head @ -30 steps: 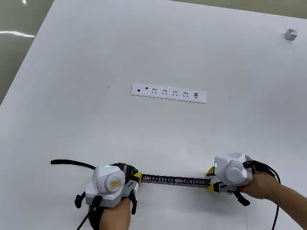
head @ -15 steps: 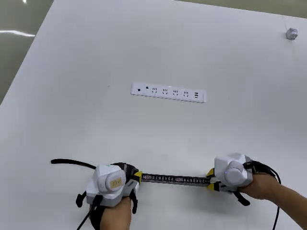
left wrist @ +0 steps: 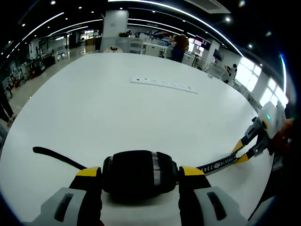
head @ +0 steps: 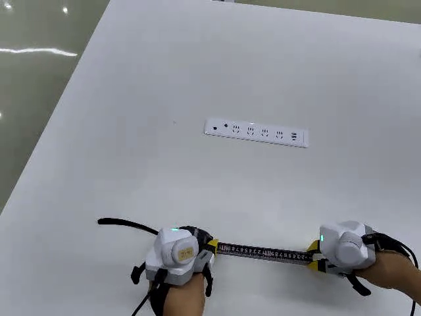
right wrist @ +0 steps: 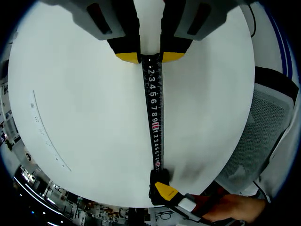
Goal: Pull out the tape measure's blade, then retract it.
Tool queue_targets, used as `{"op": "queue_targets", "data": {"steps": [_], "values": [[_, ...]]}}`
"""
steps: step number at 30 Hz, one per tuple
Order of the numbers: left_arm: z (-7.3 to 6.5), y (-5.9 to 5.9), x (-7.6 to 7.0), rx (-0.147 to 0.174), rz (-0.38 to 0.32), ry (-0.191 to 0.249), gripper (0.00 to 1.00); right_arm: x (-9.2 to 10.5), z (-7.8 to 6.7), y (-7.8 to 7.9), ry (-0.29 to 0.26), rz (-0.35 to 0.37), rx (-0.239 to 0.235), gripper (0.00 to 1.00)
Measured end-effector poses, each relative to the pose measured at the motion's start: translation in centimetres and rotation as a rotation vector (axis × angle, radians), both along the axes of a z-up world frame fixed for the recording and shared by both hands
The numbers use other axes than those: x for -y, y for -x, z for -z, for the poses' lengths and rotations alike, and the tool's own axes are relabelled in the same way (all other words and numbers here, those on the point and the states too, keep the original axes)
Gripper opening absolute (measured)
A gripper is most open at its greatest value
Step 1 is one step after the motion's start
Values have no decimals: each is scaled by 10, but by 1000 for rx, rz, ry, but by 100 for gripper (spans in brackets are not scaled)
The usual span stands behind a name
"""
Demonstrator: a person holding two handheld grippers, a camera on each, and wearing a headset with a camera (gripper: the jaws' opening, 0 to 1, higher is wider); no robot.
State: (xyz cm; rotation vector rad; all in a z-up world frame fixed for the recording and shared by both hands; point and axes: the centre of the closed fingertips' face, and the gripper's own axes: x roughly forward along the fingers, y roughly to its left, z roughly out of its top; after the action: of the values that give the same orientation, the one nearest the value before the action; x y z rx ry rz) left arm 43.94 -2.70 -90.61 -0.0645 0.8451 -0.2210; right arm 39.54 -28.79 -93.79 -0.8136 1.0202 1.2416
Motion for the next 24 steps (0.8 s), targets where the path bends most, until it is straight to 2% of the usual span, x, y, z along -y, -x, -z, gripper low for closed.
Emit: {"op": "queue_targets", "data": {"steps": [24], "values": [[0, 0, 0, 0, 12, -10, 61, 0, 0, 1, 3, -17, 4, 13]]}}
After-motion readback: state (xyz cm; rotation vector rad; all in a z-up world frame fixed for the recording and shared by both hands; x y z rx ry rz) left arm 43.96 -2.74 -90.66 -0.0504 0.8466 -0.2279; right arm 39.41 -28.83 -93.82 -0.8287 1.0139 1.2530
